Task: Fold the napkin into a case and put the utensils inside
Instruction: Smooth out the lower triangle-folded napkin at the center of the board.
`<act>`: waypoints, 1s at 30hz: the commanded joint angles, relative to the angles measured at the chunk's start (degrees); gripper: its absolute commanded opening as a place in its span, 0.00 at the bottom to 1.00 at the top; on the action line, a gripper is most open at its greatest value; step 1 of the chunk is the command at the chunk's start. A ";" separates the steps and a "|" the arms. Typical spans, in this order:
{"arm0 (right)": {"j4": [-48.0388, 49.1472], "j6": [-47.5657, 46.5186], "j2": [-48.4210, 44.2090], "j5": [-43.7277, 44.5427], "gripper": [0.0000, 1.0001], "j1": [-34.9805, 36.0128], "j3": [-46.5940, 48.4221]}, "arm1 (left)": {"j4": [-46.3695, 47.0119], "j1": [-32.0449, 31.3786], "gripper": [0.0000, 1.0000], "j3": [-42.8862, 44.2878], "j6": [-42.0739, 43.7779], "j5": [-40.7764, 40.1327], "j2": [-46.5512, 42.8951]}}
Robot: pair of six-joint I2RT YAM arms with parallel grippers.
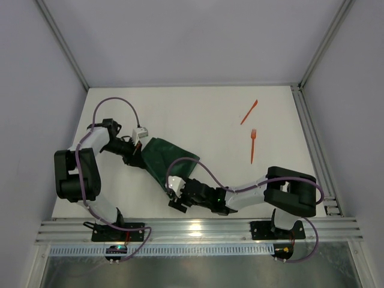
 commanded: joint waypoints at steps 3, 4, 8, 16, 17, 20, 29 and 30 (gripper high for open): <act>5.49 0.62 1.37 5.63 0.81 1.13 2.68 | -1.39 0.37 0.00 0.23 1.14 1.54 -1.70; 5.93 0.71 1.90 5.98 0.80 1.13 2.86 | -1.48 0.45 0.00 0.14 1.14 1.62 -1.61; 5.50 1.77 5.23 6.77 0.74 1.13 4.79 | -1.83 0.45 0.00 0.22 1.32 1.36 -1.70; 4.61 4.67 5.51 8.10 0.26 -0.01 5.06 | -2.88 0.37 0.00 0.05 2.45 0.22 -1.61; 4.79 4.67 5.16 7.83 0.23 -0.28 4.80 | -3.06 0.37 0.00 -0.04 2.72 -0.22 -1.61; 4.09 3.80 3.84 5.73 0.13 -0.46 4.44 | -5.60 0.37 0.11 -0.48 6.74 -3.63 -1.44; -0.22 0.45 2.25 -1.13 0.04 -0.37 3.92 | -20.44 0.37 0.44 -1.72 22.65 -10.33 -5.13; -0.22 0.02 2.17 -1.48 0.04 -0.28 3.65 | -23.42 0.37 0.46 -0.75 27.46 -9.72 -4.78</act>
